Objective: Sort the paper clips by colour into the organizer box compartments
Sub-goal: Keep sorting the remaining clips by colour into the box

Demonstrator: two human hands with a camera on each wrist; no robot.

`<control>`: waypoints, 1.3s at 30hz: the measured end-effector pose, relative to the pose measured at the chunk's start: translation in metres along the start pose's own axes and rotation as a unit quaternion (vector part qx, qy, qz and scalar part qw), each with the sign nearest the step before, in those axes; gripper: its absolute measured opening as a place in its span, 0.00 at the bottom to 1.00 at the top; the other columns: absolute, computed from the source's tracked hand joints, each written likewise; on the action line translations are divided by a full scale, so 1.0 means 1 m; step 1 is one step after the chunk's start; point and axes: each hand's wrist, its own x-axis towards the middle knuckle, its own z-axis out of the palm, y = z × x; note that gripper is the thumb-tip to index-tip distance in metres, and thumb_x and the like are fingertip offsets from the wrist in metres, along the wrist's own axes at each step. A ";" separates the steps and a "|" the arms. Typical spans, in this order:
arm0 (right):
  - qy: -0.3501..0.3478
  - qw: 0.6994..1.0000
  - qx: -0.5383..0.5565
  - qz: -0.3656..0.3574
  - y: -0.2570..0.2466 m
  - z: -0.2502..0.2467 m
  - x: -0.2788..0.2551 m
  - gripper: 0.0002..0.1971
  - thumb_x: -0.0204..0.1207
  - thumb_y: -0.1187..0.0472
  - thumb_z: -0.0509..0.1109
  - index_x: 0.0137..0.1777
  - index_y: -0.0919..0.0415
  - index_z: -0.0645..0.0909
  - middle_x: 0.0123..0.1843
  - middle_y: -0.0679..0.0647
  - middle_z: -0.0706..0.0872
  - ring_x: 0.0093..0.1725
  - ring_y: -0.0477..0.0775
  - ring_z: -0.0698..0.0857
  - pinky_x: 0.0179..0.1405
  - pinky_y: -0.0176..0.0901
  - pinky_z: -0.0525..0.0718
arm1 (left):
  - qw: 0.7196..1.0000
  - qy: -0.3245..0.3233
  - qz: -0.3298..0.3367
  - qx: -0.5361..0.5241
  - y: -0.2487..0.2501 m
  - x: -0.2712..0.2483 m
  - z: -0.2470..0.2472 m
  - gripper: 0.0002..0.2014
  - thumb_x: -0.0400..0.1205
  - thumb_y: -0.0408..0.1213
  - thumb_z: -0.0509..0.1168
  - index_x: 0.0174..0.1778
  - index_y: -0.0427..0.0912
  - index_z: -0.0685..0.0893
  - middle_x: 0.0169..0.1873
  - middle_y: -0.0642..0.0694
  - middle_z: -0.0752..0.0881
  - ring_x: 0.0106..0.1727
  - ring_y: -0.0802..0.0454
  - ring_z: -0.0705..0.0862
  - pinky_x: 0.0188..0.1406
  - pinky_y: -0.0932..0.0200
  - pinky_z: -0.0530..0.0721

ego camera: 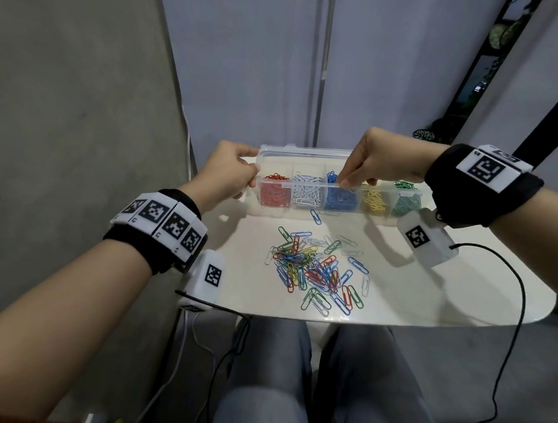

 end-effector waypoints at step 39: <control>0.050 0.984 -0.167 0.041 -0.005 0.025 0.026 0.03 0.73 0.68 0.73 0.42 0.64 0.89 0.38 0.56 0.85 0.33 0.49 0.78 0.26 0.35 0.71 | 1.000 -0.003 -0.001 0.011 0.001 -0.001 -0.001 0.19 0.85 0.28 0.61 0.73 0.37 0.77 0.24 0.44 0.79 0.23 0.53 0.69 0.24 0.59 0.69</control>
